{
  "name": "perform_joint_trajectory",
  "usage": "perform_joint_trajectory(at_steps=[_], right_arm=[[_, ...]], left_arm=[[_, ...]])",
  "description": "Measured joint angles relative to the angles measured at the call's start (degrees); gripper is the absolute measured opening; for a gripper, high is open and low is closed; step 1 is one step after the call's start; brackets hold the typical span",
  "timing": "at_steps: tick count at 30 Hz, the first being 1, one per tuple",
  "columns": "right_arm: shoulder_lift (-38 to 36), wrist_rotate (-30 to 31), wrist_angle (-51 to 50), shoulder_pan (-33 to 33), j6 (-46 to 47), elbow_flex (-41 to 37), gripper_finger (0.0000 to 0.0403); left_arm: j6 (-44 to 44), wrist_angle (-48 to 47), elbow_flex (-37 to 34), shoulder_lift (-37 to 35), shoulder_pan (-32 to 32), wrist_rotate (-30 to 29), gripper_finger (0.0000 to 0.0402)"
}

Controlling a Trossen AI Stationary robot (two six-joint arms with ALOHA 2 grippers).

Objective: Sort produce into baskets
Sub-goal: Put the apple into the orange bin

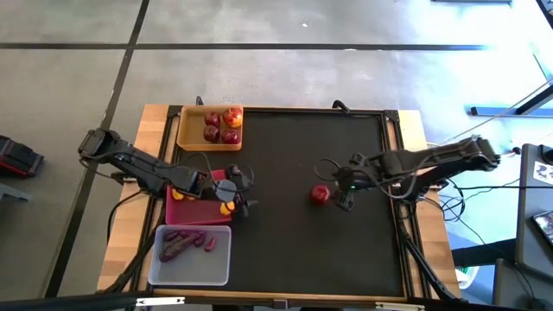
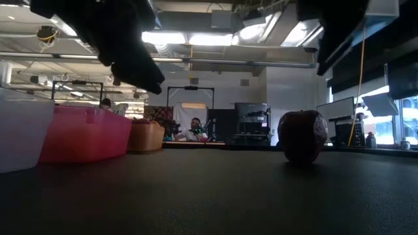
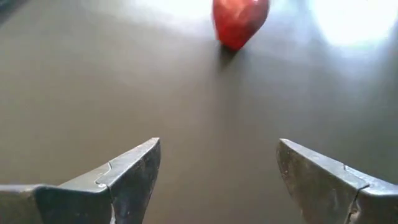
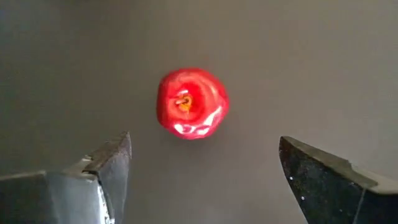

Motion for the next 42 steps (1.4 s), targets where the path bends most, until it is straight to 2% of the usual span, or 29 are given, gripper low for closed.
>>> perform_joint_trajectory(at_steps=[8, 16, 22, 26, 32, 36, 42], right_arm=[[-12.7, 0.3, 9.7, 4.3, 9.4, -17.4, 0.0335], [-15.8, 3.4, 12.5, 9.2, 15.0, -24.6, 0.0335], [-15.7, 4.0, 15.2, 11.3, 17.7, -28.1, 0.0335], [-15.7, 4.1, 15.6, 13.1, 20.1, -29.9, 0.0335], [-15.7, 7.5, 17.3, 15.7, 23.1, -32.1, 0.0335], [-15.7, 8.0, 20.9, 17.1, 23.4, -33.8, 0.0335], [-15.7, 8.1, 24.4, 17.8, 23.4, -35.5, 0.0335]], left_arm=[[2.2, 4.7, 0.0, 0.0, 4.4, 5.7, 0.0315], [4.4, 8.2, 2.4, 5.3, 8.7, 12.0, 0.0315], [7.8, 8.0, 10.1, 13.1, 10.4, 17.0, 0.0315], [10.5, 4.4, 17.2, 18.6, 11.6, 18.5, 0.0315], [15.1, 3.8, 26.8, 26.4, 13.7, 23.6, 0.0315], [16.7, 3.6, 31.9, 30.6, 14.3, 27.7, 0.0315], [19.4, 3.7, 38.5, 36.3, 14.2, 30.1, 0.0315]])
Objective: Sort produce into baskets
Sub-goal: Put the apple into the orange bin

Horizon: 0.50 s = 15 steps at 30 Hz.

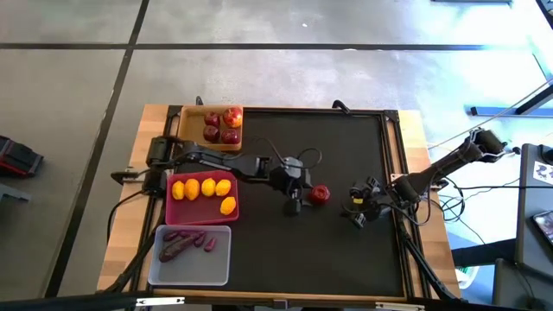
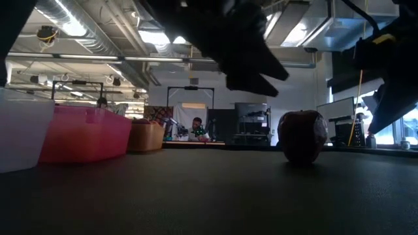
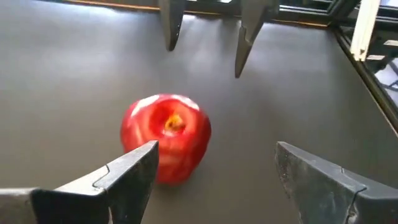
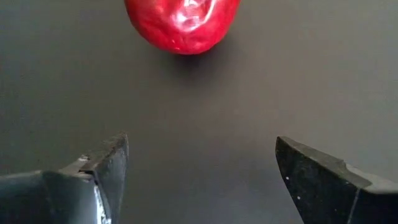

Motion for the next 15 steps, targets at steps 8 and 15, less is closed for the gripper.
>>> perform_joint_trajectory(at_steps=[8, 15], right_arm=[[0.1, 0.4, 0.5, 0.0, 0.3, -0.4, 0.0335], [0.1, 0.5, 1.7, 0.0, 0.4, -0.4, 0.0335]], left_arm=[[1.8, -0.4, 6.5, 6.2, -0.5, 0.3, 0.0315], [4.8, 0.1, 8.2, 7.4, 0.1, -3.0, 0.0315]])
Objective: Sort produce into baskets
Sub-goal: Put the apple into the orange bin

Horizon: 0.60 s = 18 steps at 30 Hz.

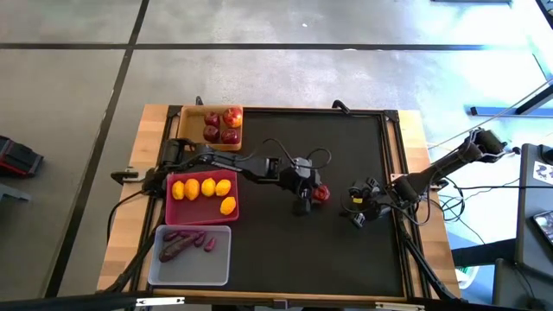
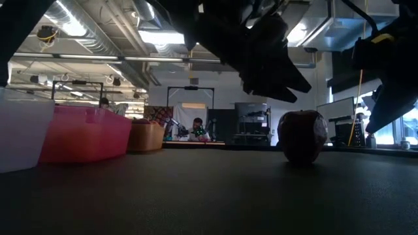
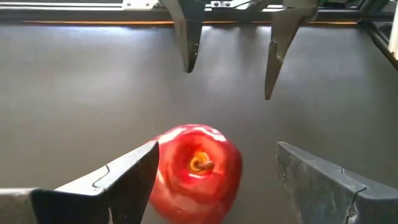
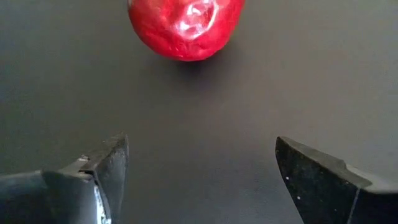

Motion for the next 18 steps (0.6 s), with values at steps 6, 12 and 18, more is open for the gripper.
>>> perform_joint_trajectory(at_steps=[6, 12, 18], right_arm=[[0.0, 0.0, -0.1, 0.0, 0.0, 0.0, 0.0335], [0.0, 1.4, -0.1, 0.0, 0.0, 0.0, 0.0335], [0.0, 1.7, -0.1, 0.0, -0.4, 0.0, 0.0335]], left_arm=[[-0.2, 0.4, 0.0, 0.0, -0.3, 0.0, 0.0315], [0.6, 0.1, -0.2, 0.0, -0.3, -2.5, 0.0319], [4.6, 1.4, -0.2, 0.0, -1.8, -4.2, 0.0348]])
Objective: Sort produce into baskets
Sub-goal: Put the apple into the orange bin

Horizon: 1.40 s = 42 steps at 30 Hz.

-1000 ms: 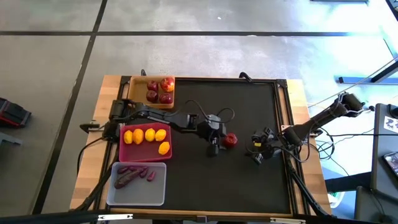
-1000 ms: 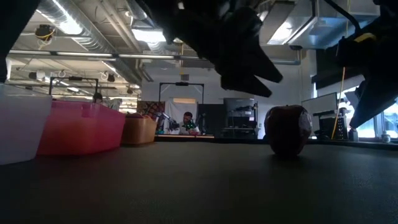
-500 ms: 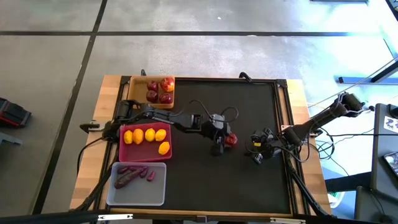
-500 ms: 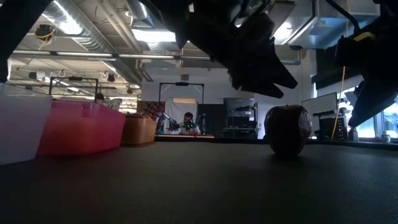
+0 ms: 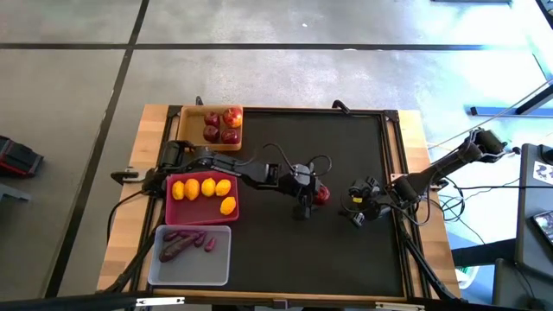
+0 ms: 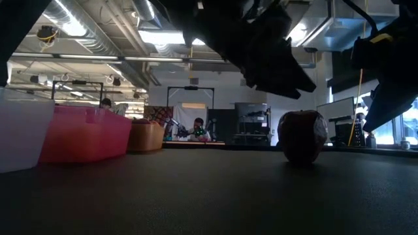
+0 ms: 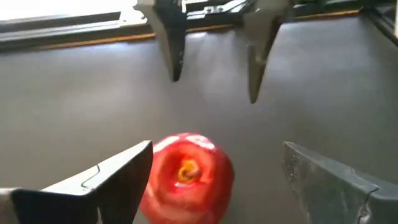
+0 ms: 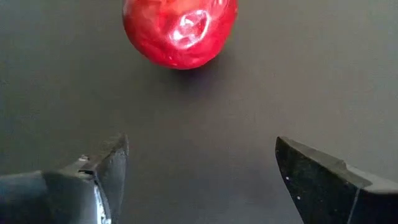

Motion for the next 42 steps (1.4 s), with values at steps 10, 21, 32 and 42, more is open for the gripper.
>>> perform_joint_trajectory(at_steps=[10, 21, 32, 42], right_arm=[[0.0, 0.6, 0.0, 0.0, 0.0, 0.0, 0.0335], [0.0, 1.3, 0.0, 0.0, 0.0, 0.0, 0.0335], [0.0, 2.1, 0.1, 0.0, 0.0, 0.1, 0.0335], [0.0, 3.2, 0.0, 0.0, -0.1, 0.1, 0.0335]], left_arm=[[0.2, 1.4, 0.0, 0.0, 0.0, -1.9, 0.038], [-2.1, 0.6, -0.1, 1.0, 1.5, -1.6, 0.0379], [-3.8, 3.5, -0.1, 5.3, 2.1, 1.8, 0.0375], [-4.1, 3.3, 0.0, 5.6, 2.1, 1.8, 0.0305]])
